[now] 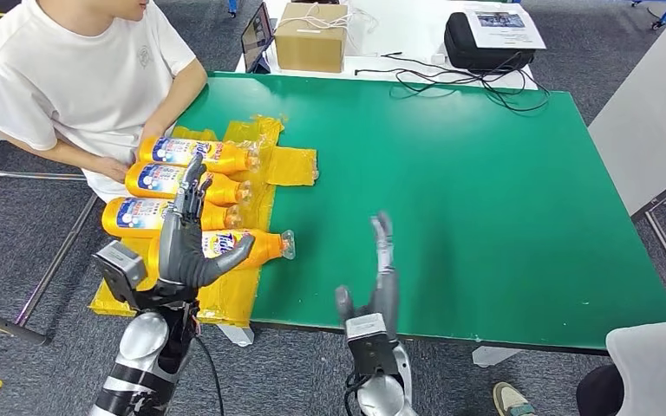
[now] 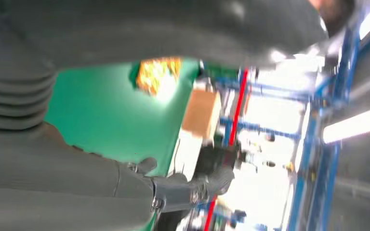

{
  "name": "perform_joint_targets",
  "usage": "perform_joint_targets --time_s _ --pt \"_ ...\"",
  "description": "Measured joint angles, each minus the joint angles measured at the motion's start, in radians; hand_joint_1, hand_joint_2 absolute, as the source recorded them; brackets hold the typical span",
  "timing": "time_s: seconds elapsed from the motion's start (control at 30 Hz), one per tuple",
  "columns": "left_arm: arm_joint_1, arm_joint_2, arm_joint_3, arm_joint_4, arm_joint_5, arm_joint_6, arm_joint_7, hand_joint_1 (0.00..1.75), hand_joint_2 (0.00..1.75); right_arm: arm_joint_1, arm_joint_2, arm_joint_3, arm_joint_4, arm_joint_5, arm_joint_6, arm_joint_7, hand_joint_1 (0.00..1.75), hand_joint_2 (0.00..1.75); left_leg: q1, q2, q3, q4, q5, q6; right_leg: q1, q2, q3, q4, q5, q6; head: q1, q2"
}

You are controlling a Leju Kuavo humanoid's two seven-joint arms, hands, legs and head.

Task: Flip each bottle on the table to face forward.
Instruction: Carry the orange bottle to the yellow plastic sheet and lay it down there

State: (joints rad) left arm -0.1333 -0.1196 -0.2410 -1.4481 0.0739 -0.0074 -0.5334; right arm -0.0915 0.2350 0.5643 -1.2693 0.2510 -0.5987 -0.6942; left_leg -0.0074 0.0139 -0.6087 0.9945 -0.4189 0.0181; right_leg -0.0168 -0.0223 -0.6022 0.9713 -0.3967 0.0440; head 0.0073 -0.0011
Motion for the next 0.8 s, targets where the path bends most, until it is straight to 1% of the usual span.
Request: perform_joint_targets --time_s 0.13,0.2,0.23,0.27,0.33,0.37,0.53,0.6,0.67,0.73,0.8 --pt "0.033 -0.028 0.000 0.000 0.050 0.015 0.003 0.00 1.75 0.014 -0.013 0.021 -0.035 -0.034 -0.074 -0.003 0.00 1.75 0.000 0.000 0.000 0.000 0.000 0.000 0.000 0.000 0.000 0.000 0.000 0.000 0.000 0.000" --pt "0.054 -0.040 -0.001 0.000 0.073 0.029 0.006 0.00 0.87 0.028 -0.021 0.026 -0.058 -0.078 -0.082 -0.004 0.00 1.75 0.000 0.000 0.000 0.000 -0.001 0.000 0.000 0.000 0.000 0.000 0.000 0.000 0.000 0.000" --pt "0.066 -0.046 -0.002 0.000 0.082 0.038 0.007 0.00 0.44 0.037 -0.024 0.027 -0.069 -0.102 -0.081 -0.004 0.00 1.31 0.000 0.000 0.000 0.000 -0.001 0.000 0.000 0.000 0.000 0.000 0.000 0.000 0.000 0.000" --pt "0.078 -0.052 -0.002 0.000 0.088 0.049 0.007 0.00 0.44 0.047 -0.028 0.027 -0.079 -0.122 -0.079 -0.004 0.00 0.87 0.000 0.000 0.000 0.000 -0.001 0.000 0.000 0.000 0.000 0.000 0.000 0.000 0.000 0.000" --pt "0.103 -0.064 -0.004 -0.002 0.094 0.078 0.007 0.00 1.31 0.066 -0.036 0.024 -0.092 -0.153 -0.074 -0.004 0.00 0.00 0.000 0.000 0.000 0.000 -0.001 0.000 0.000 0.000 -0.001 0.000 0.000 0.000 0.000 0.000" --pt "0.116 -0.069 -0.004 -0.003 0.094 0.097 0.007 0.00 1.75 0.076 -0.039 0.020 -0.096 -0.167 -0.072 -0.004 0.00 0.00 0.000 0.000 0.000 0.000 -0.001 0.000 0.000 0.000 -0.001 0.000 0.000 0.000 0.000 0.000" --pt "0.170 -0.092 -0.005 -0.019 0.093 0.187 0.012 0.00 1.75 0.118 -0.038 -0.025 -0.100 -0.182 -0.091 -0.004 0.00 0.00 0.000 0.000 0.000 0.000 -0.001 0.000 0.000 0.000 -0.001 0.000 0.000 0.000 0.000 0.000" --pt "0.192 -0.102 -0.006 -0.027 0.085 0.244 0.010 0.00 1.75 0.131 -0.025 -0.062 -0.097 -0.165 -0.095 -0.004 0.00 0.87 0.000 0.000 0.000 0.000 -0.001 0.000 0.000 0.000 -0.001 0.000 0.000 0.000 0.000 0.000" --pt "0.211 -0.111 -0.008 -0.031 0.072 0.314 0.003 0.00 1.75 0.146 -0.008 -0.103 -0.093 -0.118 -0.095 -0.004 0.00 1.75 0.000 0.000 0.000 0.000 -0.001 0.000 0.000 0.000 -0.001 0.000 0.000 0.000 0.000 0.000" --pt "0.222 -0.115 -0.015 -0.032 0.063 0.364 -0.008 0.00 1.75 0.158 0.004 -0.132 -0.091 -0.063 -0.094 -0.001 0.00 1.75 0.000 0.000 0.000 0.000 -0.001 0.000 0.000 0.000 -0.001 -0.001 0.000 0.000 0.000 0.000" --pt "0.228 -0.117 -0.029 -0.031 0.058 0.387 -0.024 0.00 1.75 0.165 0.004 -0.139 -0.092 -0.065 -0.079 0.029 0.00 1.75 0.000 0.000 0.001 0.000 -0.001 0.000 0.000 0.000 -0.001 -0.001 0.000 0.000 0.000 0.000"
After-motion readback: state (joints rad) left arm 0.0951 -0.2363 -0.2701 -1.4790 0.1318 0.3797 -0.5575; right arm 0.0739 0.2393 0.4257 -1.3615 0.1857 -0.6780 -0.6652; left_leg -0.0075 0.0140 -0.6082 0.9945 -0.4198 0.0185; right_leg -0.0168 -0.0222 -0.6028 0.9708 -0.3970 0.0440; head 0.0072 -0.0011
